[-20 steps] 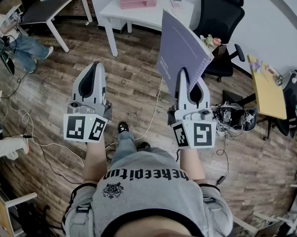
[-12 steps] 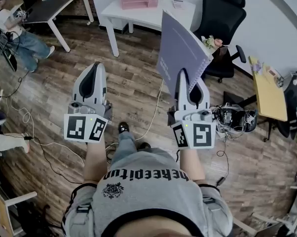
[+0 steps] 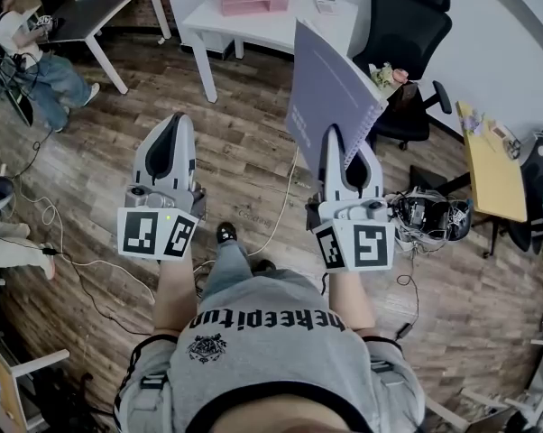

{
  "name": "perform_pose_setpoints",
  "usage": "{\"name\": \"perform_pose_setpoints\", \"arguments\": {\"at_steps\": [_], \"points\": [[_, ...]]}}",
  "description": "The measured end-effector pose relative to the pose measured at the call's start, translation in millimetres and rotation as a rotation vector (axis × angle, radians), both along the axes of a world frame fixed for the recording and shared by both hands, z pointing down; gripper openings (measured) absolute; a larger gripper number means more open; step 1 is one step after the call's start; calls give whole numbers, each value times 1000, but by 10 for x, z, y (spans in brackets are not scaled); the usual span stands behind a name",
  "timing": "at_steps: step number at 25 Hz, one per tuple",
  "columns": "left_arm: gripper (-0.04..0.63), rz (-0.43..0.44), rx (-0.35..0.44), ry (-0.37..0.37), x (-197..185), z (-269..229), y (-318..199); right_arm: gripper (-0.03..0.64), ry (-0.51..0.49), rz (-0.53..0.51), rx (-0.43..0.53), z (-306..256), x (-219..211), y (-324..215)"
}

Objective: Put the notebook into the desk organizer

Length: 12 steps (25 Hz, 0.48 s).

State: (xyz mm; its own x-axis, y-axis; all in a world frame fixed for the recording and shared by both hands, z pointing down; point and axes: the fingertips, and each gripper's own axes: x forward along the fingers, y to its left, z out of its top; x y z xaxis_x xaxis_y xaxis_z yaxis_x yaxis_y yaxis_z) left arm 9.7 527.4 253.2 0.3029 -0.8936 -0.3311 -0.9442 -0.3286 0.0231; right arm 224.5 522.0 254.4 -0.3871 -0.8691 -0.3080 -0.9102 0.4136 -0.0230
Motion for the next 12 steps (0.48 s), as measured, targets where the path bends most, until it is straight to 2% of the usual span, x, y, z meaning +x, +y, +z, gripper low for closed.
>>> {"name": "perform_pose_setpoints", "arguments": {"at_steps": [8,12], "points": [[3,-14,-1,2,-87,-6,-282,32,-6,-36,-28,49,-114,-334],[4,-13,5,5,-171,2,-579,32,9,-34,-26,64,-208,-628]]}}
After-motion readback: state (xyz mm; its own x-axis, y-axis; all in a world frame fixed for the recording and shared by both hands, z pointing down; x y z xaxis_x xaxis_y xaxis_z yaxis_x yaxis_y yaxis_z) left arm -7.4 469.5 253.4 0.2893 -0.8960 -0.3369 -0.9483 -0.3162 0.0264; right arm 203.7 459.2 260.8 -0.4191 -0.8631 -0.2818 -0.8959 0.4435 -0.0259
